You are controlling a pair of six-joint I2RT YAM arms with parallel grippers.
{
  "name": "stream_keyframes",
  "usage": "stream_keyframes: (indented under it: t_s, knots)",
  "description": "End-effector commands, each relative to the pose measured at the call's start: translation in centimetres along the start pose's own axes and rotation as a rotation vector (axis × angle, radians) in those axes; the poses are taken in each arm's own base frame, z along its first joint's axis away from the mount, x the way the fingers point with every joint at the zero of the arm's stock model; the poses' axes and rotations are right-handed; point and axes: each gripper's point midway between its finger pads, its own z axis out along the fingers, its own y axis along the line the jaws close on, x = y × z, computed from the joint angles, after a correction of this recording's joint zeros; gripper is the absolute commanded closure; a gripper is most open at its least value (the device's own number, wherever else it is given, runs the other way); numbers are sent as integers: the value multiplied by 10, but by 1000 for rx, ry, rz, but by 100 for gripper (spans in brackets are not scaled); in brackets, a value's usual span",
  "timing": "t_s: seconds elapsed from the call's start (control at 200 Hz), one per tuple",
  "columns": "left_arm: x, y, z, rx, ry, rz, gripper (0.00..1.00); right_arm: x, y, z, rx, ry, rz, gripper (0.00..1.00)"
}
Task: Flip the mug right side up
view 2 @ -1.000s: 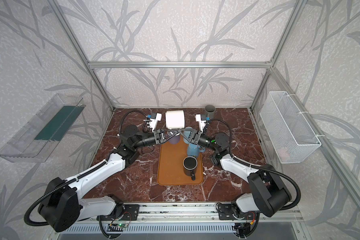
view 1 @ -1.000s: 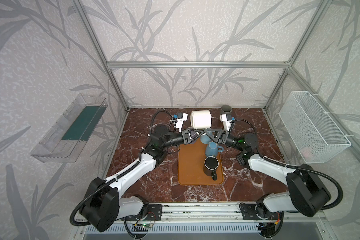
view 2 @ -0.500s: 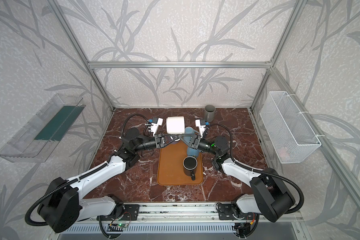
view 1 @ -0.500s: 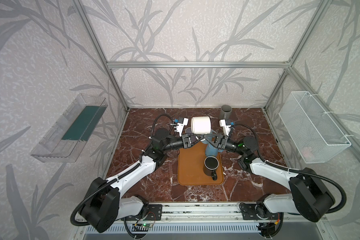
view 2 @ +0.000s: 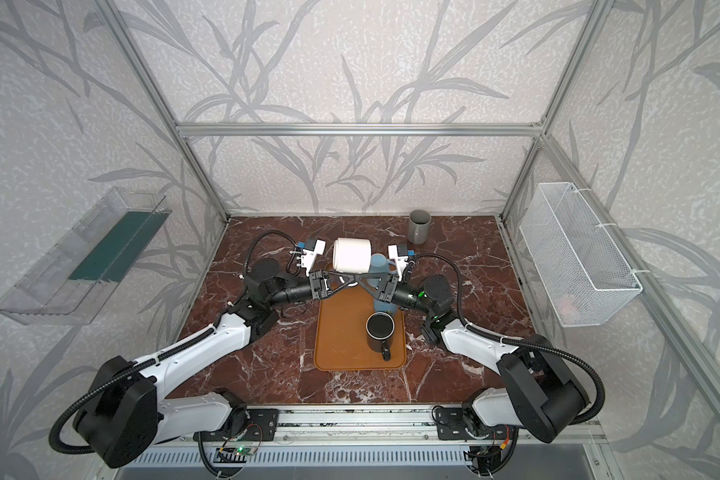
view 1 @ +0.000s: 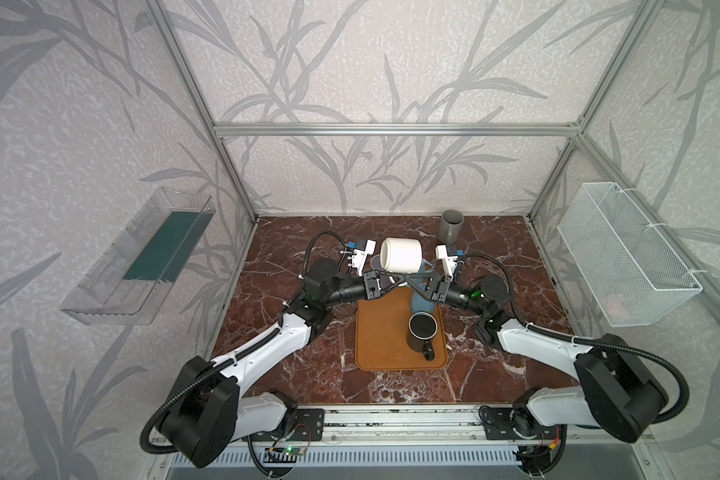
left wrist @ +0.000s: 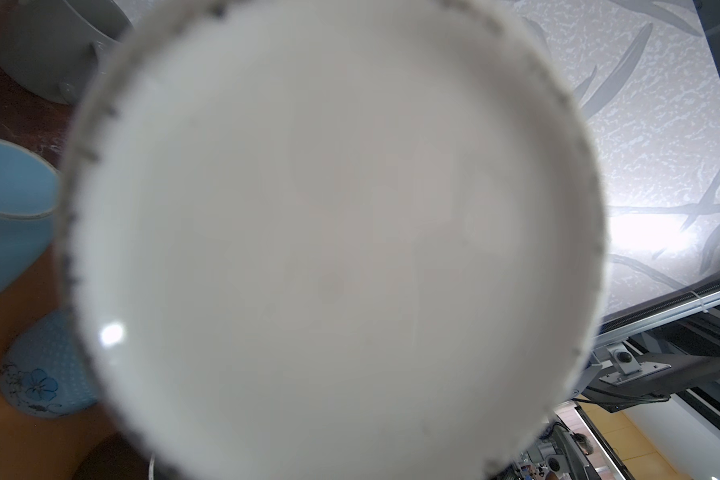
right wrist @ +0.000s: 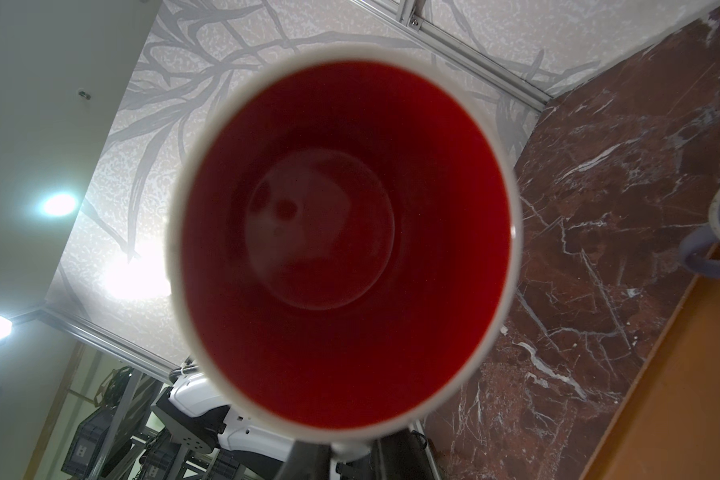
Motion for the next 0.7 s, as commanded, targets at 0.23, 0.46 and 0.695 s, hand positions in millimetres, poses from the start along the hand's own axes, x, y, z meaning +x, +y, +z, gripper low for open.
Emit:
stream_keyframes:
  t_s: [0.23, 0.46, 0.695]
  knots:
    - [-7, -9, -9, -12, -51, 34, 79, 28, 40, -1, -91, 105, -145, 100]
    - [-12, -7, -18, -37, -74, 32, 74, 28, 41, -2, -87, 103, -151, 100]
    - [-14, -5, -25, -46, -92, 27, 78, 27, 42, -2, -84, 97, -150, 100]
